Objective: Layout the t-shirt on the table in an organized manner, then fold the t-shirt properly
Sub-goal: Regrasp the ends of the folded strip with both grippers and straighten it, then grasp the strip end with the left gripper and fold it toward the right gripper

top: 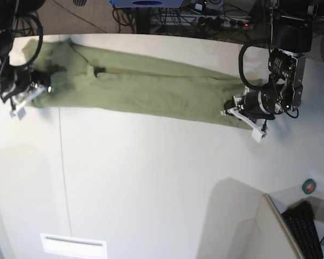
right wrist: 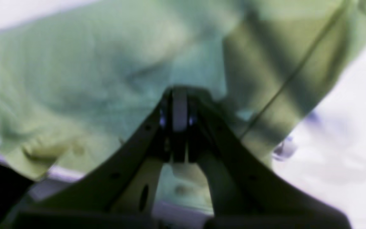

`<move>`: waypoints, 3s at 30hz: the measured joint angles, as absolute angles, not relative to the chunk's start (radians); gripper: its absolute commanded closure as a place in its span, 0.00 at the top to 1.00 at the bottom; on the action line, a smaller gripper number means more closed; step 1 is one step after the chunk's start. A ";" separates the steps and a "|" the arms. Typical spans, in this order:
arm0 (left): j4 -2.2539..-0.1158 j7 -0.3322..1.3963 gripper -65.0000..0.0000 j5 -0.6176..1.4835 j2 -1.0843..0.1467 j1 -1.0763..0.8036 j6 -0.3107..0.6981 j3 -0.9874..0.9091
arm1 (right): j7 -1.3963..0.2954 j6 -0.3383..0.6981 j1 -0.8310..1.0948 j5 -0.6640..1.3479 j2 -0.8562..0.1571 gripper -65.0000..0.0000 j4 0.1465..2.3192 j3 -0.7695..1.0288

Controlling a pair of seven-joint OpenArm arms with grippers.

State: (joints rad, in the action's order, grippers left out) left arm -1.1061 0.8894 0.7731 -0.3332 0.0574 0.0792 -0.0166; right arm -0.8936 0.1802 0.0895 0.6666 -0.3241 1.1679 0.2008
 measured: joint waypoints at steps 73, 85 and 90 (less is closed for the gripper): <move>-1.339 0.797 0.00 0.726 -0.322 -0.120 0.275 -0.404 | -0.890 0.165 0.270 0.627 -0.303 0.00 1.608 0.176; -1.678 0.884 0.00 0.725 -0.302 -0.133 -0.165 0.117 | -0.891 0.165 0.266 0.628 -0.305 0.00 1.608 0.177; -1.663 0.891 0.00 0.735 -0.279 -0.049 -0.236 0.337 | -0.893 0.165 0.267 0.627 -0.305 0.00 1.608 0.176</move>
State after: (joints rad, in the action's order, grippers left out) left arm -1.6634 0.8909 0.7349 -0.2787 -0.0494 -0.2359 0.3367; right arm -0.8928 0.1646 0.2668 0.6266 -0.3046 1.6077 0.1764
